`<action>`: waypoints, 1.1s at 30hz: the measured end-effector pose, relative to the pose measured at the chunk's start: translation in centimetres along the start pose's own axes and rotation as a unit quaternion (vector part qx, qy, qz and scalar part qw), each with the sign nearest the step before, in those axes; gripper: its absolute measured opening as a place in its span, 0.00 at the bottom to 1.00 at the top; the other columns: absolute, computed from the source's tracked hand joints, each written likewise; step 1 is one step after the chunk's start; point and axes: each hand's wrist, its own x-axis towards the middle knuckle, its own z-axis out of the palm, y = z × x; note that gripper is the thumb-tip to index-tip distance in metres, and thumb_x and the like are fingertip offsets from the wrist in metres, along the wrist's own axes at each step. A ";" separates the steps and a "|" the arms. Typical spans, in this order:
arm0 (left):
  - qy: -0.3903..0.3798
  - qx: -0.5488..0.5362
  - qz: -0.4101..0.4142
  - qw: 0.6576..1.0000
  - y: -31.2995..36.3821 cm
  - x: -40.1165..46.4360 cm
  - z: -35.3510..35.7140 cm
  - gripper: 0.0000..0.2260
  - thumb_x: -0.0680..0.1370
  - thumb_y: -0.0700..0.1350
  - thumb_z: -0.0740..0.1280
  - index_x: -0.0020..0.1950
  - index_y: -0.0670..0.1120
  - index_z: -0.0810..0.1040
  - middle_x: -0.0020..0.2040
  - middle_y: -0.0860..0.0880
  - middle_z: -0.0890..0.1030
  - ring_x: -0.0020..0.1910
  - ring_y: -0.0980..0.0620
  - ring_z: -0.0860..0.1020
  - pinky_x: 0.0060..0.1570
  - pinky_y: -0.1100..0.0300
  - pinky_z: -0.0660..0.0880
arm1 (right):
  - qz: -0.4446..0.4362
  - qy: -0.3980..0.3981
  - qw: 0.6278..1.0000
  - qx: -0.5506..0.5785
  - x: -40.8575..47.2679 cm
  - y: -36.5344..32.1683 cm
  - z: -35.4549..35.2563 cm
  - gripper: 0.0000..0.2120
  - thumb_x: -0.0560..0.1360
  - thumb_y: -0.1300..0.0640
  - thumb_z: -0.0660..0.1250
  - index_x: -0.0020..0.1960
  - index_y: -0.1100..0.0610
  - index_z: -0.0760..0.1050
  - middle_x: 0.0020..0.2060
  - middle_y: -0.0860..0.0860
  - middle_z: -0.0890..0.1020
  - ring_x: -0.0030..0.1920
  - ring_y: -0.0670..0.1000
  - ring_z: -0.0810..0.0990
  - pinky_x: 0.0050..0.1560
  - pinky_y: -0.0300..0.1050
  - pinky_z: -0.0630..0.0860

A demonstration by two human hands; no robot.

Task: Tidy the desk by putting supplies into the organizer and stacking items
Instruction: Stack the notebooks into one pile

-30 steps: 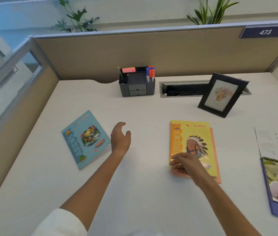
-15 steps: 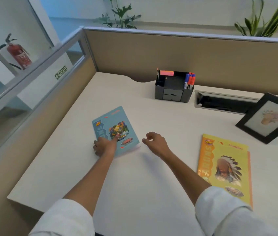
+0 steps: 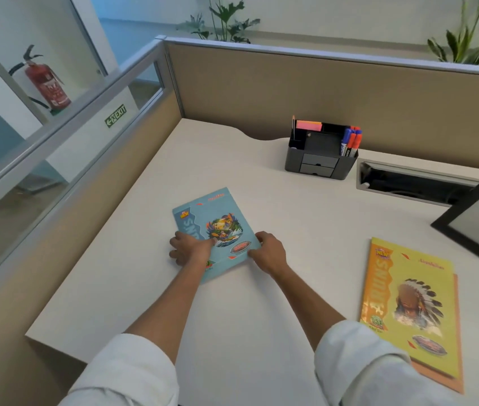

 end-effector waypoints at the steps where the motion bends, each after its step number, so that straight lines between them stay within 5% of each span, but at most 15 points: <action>1: -0.004 -0.028 0.000 1.000 -0.3 0.3 0.0 0.35 0.63 0.49 0.79 0.64 0.41 0.66 0.64 0.42 0.70 0.61 0.37 0.70 0.55 0.48 0.71 | 0.005 0.001 1.000 0.005 0.1 0.2 0.0 0.18 0.68 0.60 0.69 0.58 0.58 0.76 0.55 0.55 0.80 0.53 0.56 0.78 0.48 0.44 0.73; 6: -0.046 -0.240 0.015 0.970 -1.2 0.6 -0.3 0.15 0.69 0.41 0.74 0.54 0.43 0.78 0.50 0.43 0.82 0.42 0.45 0.80 0.42 0.55 0.78 | 0.028 -0.008 0.999 0.031 0.0 1.2 -0.2 0.20 0.66 0.60 0.71 0.58 0.58 0.77 0.53 0.56 0.80 0.50 0.55 0.79 0.45 0.44 0.73; 13: -0.164 -0.361 0.077 0.915 1.1 -3.3 -1.1 0.07 0.74 0.37 0.68 0.50 0.46 0.79 0.43 0.45 0.80 0.38 0.47 0.77 0.43 0.52 0.76 | 0.048 0.035 0.980 0.189 -2.9 2.9 -3.7 0.20 0.64 0.47 0.74 0.52 0.54 0.78 0.44 0.48 0.81 0.43 0.49 0.79 0.41 0.43 0.73; 19: -0.318 -0.342 0.111 0.877 3.8 -10.2 1.4 0.10 0.75 0.37 0.68 0.56 0.43 0.78 0.44 0.45 0.81 0.37 0.48 0.79 0.36 0.58 0.76 | 0.064 0.109 0.945 0.300 -6.6 7.5 -9.5 0.16 0.67 0.51 0.74 0.54 0.53 0.78 0.46 0.52 0.85 0.45 0.53 0.85 0.50 0.53 0.82; 23: -0.399 -0.294 0.126 0.859 5.1 -15.9 5.4 0.09 0.75 0.35 0.68 0.54 0.43 0.78 0.43 0.44 0.81 0.35 0.48 0.79 0.31 0.59 0.76 | 0.107 0.203 0.935 0.271 -10.2 11.5 -14.0 0.14 0.69 0.57 0.73 0.55 0.53 0.77 0.43 0.51 0.84 0.39 0.48 0.83 0.37 0.39 0.78; 25: -0.432 -0.264 0.133 0.852 5.5 -18.7 7.6 0.09 0.74 0.34 0.68 0.52 0.43 0.78 0.42 0.44 0.81 0.35 0.48 0.79 0.34 0.58 0.77 | 0.135 0.239 0.924 0.266 -12.0 13.9 -15.5 0.15 0.70 0.59 0.73 0.56 0.54 0.77 0.43 0.50 0.84 0.38 0.48 0.83 0.36 0.40 0.78; 27: -0.456 -0.228 0.137 0.849 5.7 -20.9 9.8 0.08 0.73 0.35 0.68 0.50 0.43 0.77 0.41 0.44 0.81 0.35 0.48 0.79 0.37 0.57 0.78 | 0.167 0.268 0.916 0.248 -13.6 16.1 -16.6 0.16 0.69 0.57 0.73 0.56 0.54 0.77 0.45 0.51 0.83 0.40 0.50 0.83 0.41 0.47 0.80; 33: -0.452 -0.123 0.208 0.859 6.5 -25.2 14.4 0.09 0.71 0.39 0.68 0.50 0.48 0.76 0.46 0.46 0.82 0.41 0.48 0.81 0.41 0.56 0.78 | 0.230 0.287 0.916 0.159 -17.0 20.5 -18.5 0.17 0.69 0.53 0.72 0.57 0.53 0.77 0.46 0.51 0.83 0.45 0.53 0.81 0.40 0.43 0.71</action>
